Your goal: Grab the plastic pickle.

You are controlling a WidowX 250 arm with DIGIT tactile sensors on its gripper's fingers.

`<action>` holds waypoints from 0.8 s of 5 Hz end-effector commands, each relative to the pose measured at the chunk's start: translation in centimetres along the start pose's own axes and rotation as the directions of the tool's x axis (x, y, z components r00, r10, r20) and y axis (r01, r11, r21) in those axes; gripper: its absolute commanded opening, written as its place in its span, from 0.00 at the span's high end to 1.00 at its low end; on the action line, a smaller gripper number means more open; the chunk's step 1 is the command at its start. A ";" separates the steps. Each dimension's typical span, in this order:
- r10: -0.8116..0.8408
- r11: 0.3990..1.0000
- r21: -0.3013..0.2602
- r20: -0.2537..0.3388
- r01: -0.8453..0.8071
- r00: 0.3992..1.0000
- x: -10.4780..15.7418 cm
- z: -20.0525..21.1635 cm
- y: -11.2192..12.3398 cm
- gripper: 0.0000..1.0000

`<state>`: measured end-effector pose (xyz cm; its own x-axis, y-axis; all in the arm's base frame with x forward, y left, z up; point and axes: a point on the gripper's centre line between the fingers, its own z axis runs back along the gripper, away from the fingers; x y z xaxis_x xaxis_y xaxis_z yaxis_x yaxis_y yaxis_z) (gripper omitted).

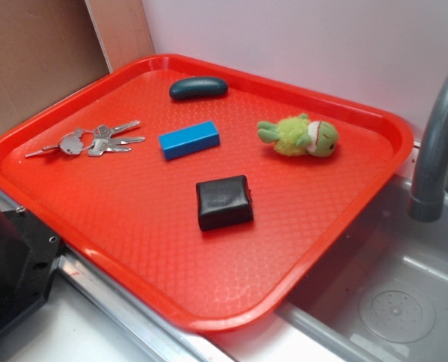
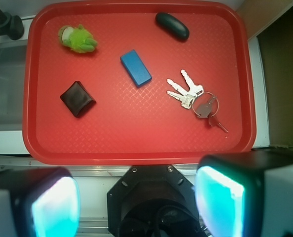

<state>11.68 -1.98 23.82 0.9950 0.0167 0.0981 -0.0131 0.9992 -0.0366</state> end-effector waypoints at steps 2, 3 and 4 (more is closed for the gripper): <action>0.020 0.998 0.058 -0.016 -0.019 1.000 5.0 -0.8 0.9 0.00; 0.020 0.996 0.090 -0.062 -0.014 0.998 9.8 -2.3 2.0 0.00; -0.084 0.991 0.096 -0.136 0.097 0.987 14.6 -6.2 4.8 0.00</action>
<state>26.53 2.73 17.34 0.9913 -0.0888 -0.0969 0.0947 0.9938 0.0580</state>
